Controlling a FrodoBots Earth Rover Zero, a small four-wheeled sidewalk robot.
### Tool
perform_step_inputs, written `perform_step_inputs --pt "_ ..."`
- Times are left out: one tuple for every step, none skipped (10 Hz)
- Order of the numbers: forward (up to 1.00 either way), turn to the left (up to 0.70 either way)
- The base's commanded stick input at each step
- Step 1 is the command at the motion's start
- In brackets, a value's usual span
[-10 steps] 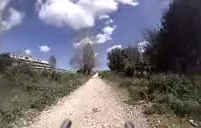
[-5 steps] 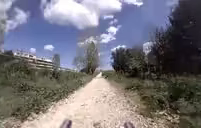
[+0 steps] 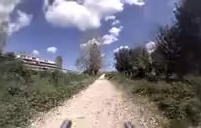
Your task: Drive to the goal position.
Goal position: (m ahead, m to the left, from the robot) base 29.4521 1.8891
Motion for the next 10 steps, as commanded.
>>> perform_step_inputs --pt "0.85 0.00" --pt "0.85 0.00" --pt "0.85 0.00" --pt "0.85 0.00" --pt "0.85 0.00" --pt "0.85 0.00" --pt "0.85 -0.17" --pt "0.85 -0.34" --pt "0.85 -0.18" --pt "0.85 0.00"
